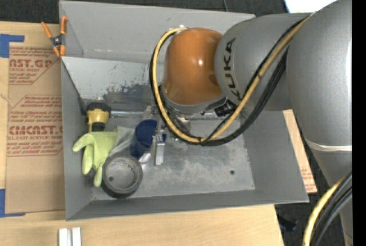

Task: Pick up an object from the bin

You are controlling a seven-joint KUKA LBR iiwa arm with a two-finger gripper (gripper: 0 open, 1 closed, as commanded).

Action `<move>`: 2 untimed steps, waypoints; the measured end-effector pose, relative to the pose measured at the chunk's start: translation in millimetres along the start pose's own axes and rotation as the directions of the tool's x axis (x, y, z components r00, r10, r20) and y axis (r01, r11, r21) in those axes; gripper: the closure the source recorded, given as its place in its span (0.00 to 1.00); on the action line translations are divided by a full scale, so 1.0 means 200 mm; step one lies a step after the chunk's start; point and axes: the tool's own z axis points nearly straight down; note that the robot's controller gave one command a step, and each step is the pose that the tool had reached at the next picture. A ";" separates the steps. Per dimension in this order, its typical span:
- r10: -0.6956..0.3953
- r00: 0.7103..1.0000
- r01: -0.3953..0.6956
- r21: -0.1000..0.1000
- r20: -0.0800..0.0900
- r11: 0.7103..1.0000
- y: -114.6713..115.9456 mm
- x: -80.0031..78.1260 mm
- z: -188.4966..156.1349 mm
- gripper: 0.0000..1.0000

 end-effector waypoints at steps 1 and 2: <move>0.001 1.000 -0.001 -0.002 0.008 1.000 0.00 -0.01 -0.02 1.00; 0.001 1.000 -0.001 -0.002 0.008 1.000 0.00 -0.01 -0.02 1.00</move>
Offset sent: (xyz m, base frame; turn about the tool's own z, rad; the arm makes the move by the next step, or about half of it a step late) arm 0.0000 0.0000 0.0000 0.0000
